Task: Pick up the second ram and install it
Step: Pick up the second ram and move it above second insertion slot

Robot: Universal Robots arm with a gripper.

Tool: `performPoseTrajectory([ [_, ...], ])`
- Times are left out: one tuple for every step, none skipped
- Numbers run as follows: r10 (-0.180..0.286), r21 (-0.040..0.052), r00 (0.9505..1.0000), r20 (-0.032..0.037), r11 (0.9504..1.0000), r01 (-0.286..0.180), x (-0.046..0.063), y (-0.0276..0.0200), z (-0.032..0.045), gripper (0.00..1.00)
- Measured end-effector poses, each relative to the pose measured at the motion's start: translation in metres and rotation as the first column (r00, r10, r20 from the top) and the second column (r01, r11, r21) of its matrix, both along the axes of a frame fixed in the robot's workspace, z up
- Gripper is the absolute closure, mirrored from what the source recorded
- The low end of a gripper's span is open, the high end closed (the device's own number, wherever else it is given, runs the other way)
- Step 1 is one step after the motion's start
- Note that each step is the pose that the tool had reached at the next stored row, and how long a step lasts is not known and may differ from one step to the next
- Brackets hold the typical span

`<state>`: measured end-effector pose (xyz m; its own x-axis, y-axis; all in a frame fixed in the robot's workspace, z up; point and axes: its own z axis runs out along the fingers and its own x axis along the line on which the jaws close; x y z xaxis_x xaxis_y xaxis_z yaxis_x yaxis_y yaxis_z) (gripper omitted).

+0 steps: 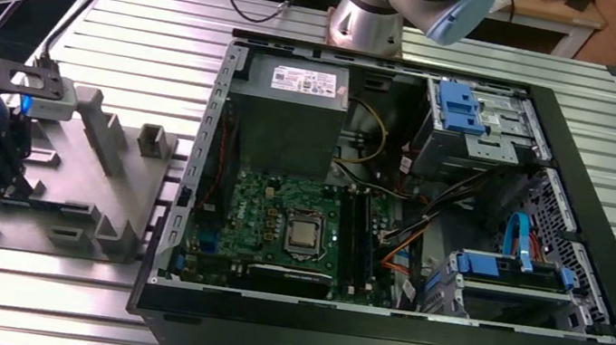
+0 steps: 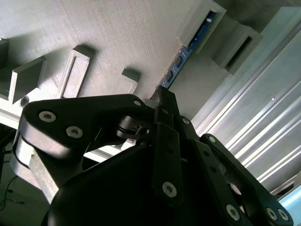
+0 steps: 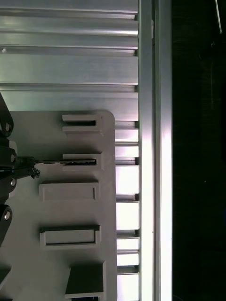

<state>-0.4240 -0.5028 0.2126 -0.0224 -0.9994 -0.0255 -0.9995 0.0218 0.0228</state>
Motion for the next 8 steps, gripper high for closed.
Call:
performPoseTrajectory([
  [0.000, -0.0001, 1.0000, 0.0000, 1.0000, 0.000, 0.0000, 0.0000, 0.0000, 0.92],
  [0.000, 0.0000, 1.0000, 0.0000, 1.0000, 0.000, 0.0000, 0.0000, 0.0000, 0.92],
  [0.000, -0.0001, 1.0000, 0.0000, 1.0000, 0.000, 0.0000, 0.0000, 0.0000, 0.86],
  [0.000, -0.0001, 1.0000, 0.0000, 1.0000, 0.000, 0.0000, 0.0000, 0.0000, 0.80],
  [0.000, -0.0001, 1.0000, 0.0000, 1.0000, 0.000, 0.0000, 0.0000, -0.0001, 0.80],
  [0.000, 0.0000, 1.0000, 0.0000, 1.0000, 0.000, 0.0000, 0.0000, -0.0001, 0.73],
  [0.000, -0.0001, 1.0000, -0.0001, 1.0000, 0.000, 0.0000, 0.0000, -0.0001, 0.73],
  [0.000, 0.0000, 1.0000, 0.0000, 1.0000, 0.000, 0.0000, 0.0000, -0.0001, 0.67],
])
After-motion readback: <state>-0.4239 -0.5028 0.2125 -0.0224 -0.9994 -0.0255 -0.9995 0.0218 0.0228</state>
